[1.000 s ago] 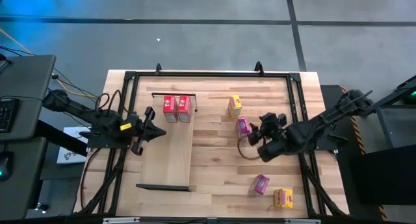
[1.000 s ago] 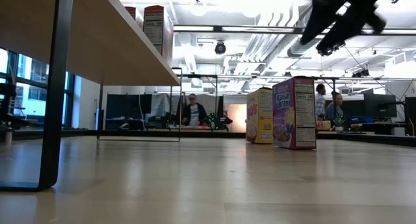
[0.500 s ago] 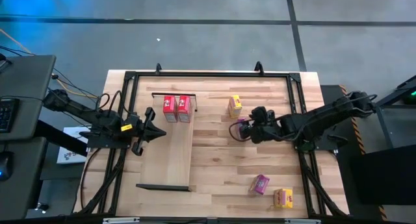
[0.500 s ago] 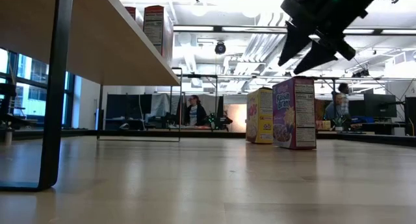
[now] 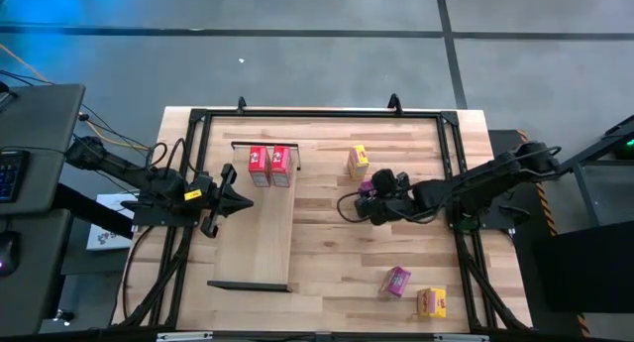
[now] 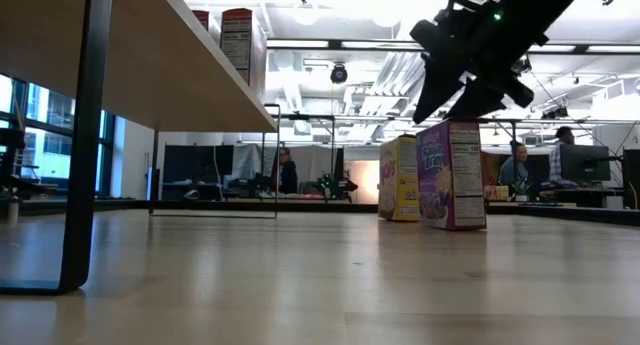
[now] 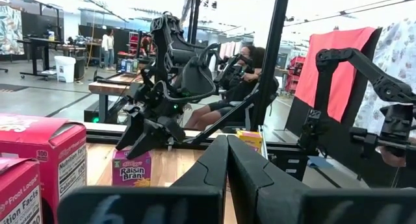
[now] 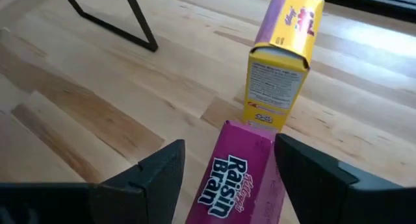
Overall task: Stack cereal on shelf
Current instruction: Put the top purple cereal box on the shelf
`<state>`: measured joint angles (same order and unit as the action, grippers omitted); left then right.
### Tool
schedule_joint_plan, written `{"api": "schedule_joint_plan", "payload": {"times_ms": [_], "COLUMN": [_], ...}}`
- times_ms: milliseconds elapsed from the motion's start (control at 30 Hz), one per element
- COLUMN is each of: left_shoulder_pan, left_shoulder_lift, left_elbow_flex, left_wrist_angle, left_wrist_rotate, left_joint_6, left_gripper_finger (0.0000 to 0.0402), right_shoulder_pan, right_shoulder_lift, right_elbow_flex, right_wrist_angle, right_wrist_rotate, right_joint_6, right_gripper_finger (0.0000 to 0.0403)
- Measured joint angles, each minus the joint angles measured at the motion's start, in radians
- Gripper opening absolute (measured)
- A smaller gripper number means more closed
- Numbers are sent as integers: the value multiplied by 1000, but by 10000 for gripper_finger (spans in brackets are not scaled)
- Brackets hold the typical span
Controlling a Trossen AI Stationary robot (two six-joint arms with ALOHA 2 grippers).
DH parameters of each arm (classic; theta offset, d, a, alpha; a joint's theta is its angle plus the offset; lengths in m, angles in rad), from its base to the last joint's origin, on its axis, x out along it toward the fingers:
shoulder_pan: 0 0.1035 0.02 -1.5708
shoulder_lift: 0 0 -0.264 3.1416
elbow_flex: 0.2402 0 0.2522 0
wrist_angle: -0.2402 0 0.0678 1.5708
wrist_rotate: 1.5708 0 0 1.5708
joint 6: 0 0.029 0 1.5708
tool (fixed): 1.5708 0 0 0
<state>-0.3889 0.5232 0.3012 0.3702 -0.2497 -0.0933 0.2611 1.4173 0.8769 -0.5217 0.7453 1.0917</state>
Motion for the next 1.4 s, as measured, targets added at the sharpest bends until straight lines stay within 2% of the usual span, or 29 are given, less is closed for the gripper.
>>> {"api": "schedule_joint_plan", "payload": {"times_ms": [600,833,1300,1400], "left_shoulder_pan": [0,0,0,0], "left_shoulder_lift": [0,0,0,0], "left_elbow_flex": [0,0,0,0], "left_wrist_angle": [-6,-7,-7,-7], "left_wrist_rotate": [0,0,0,0], "left_joint_6": [0,0,0,0], "left_gripper_finger": [0,0,0,0], "right_shoulder_pan": [0,1,0,0], "right_shoulder_lift": [16,16,16,16], "right_elbow_flex": [86,114,114,114], "right_wrist_angle": [-129,-97,-104,-122], "right_wrist_rotate": [39,9,15,21], "right_joint_6": [4,-82,-153,-151], "right_gripper_finger": [236,236,237,247]}}
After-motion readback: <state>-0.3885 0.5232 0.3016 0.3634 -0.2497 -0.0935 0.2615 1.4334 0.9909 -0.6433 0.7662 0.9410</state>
